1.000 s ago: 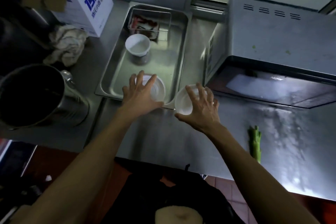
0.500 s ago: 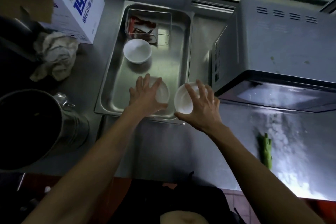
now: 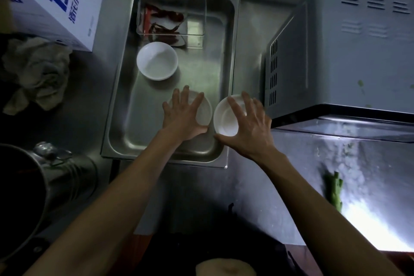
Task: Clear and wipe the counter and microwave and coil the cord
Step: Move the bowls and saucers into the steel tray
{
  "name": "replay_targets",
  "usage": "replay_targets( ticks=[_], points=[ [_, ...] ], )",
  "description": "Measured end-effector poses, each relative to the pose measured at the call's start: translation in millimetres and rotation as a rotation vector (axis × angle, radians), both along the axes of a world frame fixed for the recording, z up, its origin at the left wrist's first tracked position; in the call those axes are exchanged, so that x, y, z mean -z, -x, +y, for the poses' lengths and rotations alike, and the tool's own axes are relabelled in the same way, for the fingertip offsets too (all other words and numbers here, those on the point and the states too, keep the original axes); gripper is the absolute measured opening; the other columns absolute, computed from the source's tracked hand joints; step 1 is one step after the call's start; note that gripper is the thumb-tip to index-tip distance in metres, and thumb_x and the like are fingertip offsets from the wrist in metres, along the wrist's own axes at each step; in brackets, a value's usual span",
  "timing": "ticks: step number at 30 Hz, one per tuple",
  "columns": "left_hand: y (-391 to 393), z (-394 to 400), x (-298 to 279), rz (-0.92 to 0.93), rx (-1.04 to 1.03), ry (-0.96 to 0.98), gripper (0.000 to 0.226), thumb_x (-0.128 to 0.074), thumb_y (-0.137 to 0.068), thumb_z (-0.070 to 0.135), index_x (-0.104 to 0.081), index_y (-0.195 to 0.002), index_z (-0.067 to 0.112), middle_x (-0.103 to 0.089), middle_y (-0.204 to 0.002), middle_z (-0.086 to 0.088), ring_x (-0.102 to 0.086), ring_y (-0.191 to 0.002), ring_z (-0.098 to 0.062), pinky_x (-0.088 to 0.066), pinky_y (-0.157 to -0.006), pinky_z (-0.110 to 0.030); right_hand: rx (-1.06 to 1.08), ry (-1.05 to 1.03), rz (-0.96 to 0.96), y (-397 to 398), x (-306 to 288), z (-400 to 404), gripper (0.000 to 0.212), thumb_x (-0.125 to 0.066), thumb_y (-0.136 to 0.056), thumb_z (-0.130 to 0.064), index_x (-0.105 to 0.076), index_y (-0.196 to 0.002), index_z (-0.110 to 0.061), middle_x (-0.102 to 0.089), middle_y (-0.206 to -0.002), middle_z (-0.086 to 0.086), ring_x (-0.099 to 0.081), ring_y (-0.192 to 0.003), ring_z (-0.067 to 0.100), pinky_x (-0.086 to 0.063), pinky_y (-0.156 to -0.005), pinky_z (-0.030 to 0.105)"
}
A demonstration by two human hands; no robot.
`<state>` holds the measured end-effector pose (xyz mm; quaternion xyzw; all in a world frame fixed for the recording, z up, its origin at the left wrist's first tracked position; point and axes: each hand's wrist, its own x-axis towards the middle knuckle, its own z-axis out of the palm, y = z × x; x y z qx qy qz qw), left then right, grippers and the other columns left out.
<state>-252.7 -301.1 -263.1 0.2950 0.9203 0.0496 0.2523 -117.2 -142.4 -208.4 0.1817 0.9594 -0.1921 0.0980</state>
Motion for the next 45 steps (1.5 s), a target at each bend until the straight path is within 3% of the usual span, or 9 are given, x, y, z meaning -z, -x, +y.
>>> replay_targets(
  ticks=[7,13,16,19,28,33,38,45],
  points=[
    [1,-8,5,0.019,0.010,-0.015,0.109,-0.066,-0.070,0.073,-0.006,-0.154,0.037,0.007,-0.164,-0.006,0.004,-0.149,-0.037,-0.018,-0.112,-0.066,0.026,0.006,-0.009,8,-1,-1,0.112,-0.040,-0.059,-0.089,-0.015,-0.155,-0.037,-0.003,-0.166,0.003,-0.008,-0.149,0.039,-0.026,-0.110,0.068],
    [2,-45,-14,0.062,-0.138,-0.077,0.077,-0.049,-0.091,0.062,-0.022,-0.154,0.029,-0.016,-0.163,-0.007,-0.011,-0.149,-0.030,-0.021,-0.115,-0.055,-0.056,-0.044,0.038,27,-6,-16,0.111,-0.069,-0.066,-0.076,-0.017,-0.155,-0.036,-0.003,-0.165,0.003,-0.008,-0.148,0.037,-0.025,-0.110,0.067],
    [4,-71,-24,0.100,-0.223,-0.123,0.062,-0.048,-0.094,0.052,-0.036,-0.148,0.026,-0.034,-0.156,-0.005,-0.029,-0.142,-0.028,-0.029,-0.111,-0.048,-0.105,-0.061,0.061,44,-8,-34,0.109,-0.069,-0.067,-0.075,-0.017,-0.155,-0.037,-0.001,-0.165,0.002,-0.006,-0.148,0.036,-0.026,-0.109,0.063],
    [2,-89,-32,0.079,-0.302,-0.121,0.054,-0.045,-0.097,0.044,-0.040,-0.147,0.025,-0.038,-0.154,0.000,-0.033,-0.141,-0.024,-0.028,-0.112,-0.045,-0.161,-0.054,0.049,60,3,-52,0.109,-0.067,-0.067,-0.076,-0.014,-0.155,-0.038,0.001,-0.166,0.001,-0.005,-0.149,0.036,-0.024,-0.112,0.063],
    [-9,-122,-38,0.118,-0.388,-0.229,0.047,-0.053,-0.094,0.033,-0.053,-0.139,0.020,-0.056,-0.141,-0.002,-0.046,-0.131,-0.027,-0.039,-0.108,-0.039,-0.260,-0.100,-0.071,92,47,-84,0.109,-0.066,-0.069,-0.075,-0.013,-0.155,-0.035,0.002,-0.166,0.003,-0.003,-0.149,0.040,-0.023,-0.111,0.065],
    [-14,-127,-43,0.102,-0.417,-0.233,0.051,-0.054,-0.096,0.031,-0.047,-0.144,0.017,-0.055,-0.142,-0.005,-0.048,-0.130,-0.031,-0.040,-0.106,-0.042,-0.270,-0.113,-0.109,96,58,-87,0.110,-0.067,-0.069,-0.075,-0.012,-0.155,-0.035,0.003,-0.166,0.003,-0.002,-0.149,0.039,-0.022,-0.111,0.063],
    [-17,-135,-40,0.105,-0.391,-0.241,0.049,-0.056,-0.093,0.029,-0.052,-0.140,0.015,-0.060,-0.135,-0.007,-0.052,-0.124,-0.033,-0.044,-0.102,-0.044,-0.267,-0.097,-0.158,95,67,-86,0.109,-0.066,-0.071,-0.074,-0.009,-0.155,-0.036,0.008,-0.166,0.002,0.006,-0.150,0.039,-0.015,-0.114,0.064],
    [-19,-138,-42,0.093,-0.353,-0.202,0.049,-0.052,-0.096,0.033,-0.048,-0.143,0.017,-0.055,-0.141,-0.005,-0.047,-0.130,-0.030,-0.040,-0.106,-0.043,-0.265,-0.094,-0.182,93,69,-87,0.110,-0.063,-0.073,-0.076,-0.004,-0.156,-0.035,0.014,-0.166,0.002,0.012,-0.150,0.039,-0.008,-0.116,0.066]
  ],
)
